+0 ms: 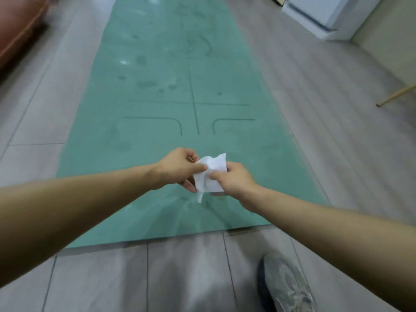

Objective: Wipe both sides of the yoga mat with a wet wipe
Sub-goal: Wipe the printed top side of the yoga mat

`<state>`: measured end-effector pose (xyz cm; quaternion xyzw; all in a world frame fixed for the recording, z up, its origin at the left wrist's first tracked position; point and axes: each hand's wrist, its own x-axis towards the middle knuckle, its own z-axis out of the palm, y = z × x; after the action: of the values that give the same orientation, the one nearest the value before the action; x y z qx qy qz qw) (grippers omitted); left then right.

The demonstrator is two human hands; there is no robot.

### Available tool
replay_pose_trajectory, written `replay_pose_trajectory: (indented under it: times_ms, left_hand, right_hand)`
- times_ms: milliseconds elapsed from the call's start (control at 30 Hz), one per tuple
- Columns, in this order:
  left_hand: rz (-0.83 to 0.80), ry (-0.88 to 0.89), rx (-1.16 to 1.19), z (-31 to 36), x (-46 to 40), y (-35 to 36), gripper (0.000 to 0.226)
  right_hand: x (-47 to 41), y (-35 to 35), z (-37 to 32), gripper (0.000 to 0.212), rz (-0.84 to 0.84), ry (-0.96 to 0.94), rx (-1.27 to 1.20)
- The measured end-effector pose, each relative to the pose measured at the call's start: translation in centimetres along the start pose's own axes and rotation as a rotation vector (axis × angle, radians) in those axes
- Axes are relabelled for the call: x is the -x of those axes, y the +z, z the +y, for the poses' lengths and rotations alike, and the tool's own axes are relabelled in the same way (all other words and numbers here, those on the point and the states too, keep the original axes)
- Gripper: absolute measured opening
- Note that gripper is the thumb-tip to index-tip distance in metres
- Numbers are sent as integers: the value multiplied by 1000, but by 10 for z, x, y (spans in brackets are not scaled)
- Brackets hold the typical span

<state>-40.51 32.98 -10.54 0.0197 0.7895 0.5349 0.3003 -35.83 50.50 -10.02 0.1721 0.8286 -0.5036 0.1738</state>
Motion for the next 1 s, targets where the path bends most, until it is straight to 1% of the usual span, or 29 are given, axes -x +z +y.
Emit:
replay_pose_trajectory:
  times_ms: [33,67,133,167,233,300,367,400,500,533,567,600,633,700,733,767,800,833,900,933,1000]
  left_hand:
    - [-2,27,-83,4,-11,2,17]
    - [8,64,-222,7,-23,2,12]
    - [35,118,-558,13,-42,-2,5]
    - [45,121,-684,14,-50,-5,4]
    - [60,94,-858,12,-64,-12,2]
    - [74,44,-992,10,-76,-18,11]
    - [79,-21,-1073,11,-87,-22,20]
    - [73,-53,-1099,13,-92,-23,23]
    - [60,-87,-1149,17,-101,-13,30]
    - [50,-85,-1164,18,-103,-7,34]
    - [43,-77,-1177,18,-104,-1,39]
    - [37,-67,-1192,19,-106,5,43]
    - [29,-59,-1209,19,-109,10,48]
    - [8,-44,-1249,24,-115,18,61]
    - [-4,-41,-1259,27,-118,21,68]
    - [-19,-43,-1267,33,-122,25,76]
    - [-37,-47,-1282,39,-126,29,84]
    - [-59,-51,-1312,45,-131,32,91]
    - [-97,-38,-1388,59,-142,36,101]
    - [-98,-29,-1402,64,-146,36,104]
    - [-69,-30,-1355,72,-156,36,110]
  right_hand:
    - [-10,-4,7,16,-15,21,-48]
    - [-23,-10,14,20,-18,21,-29]
    - [-48,-23,24,36,-42,23,56]
    - [-61,-29,28,43,-73,14,81]
    - [-85,-40,31,48,-134,-1,116]
    - [-111,-51,36,42,-176,-10,167]
    - [-141,-63,42,25,-168,-2,147]
    - [-155,-69,44,19,-138,8,105]
    - [-197,-86,50,16,49,67,-151]
    - [-209,-94,49,19,120,86,-258]
    - [-221,-104,48,26,207,97,-339]
    - [-229,-116,45,30,305,86,-367]
    - [-237,-131,43,32,413,49,-336]
    - [-250,-163,43,34,644,-89,-87]
    - [-256,-177,47,39,731,-194,24]
    - [-265,-188,55,48,750,-289,91]
    - [-274,-193,67,55,698,-364,141]
    - [-286,-193,84,56,594,-402,236]
    - [-309,-184,118,54,346,-373,549]
    - [-317,-181,127,58,274,-349,682]
    - [-330,-181,125,66,241,-335,799]
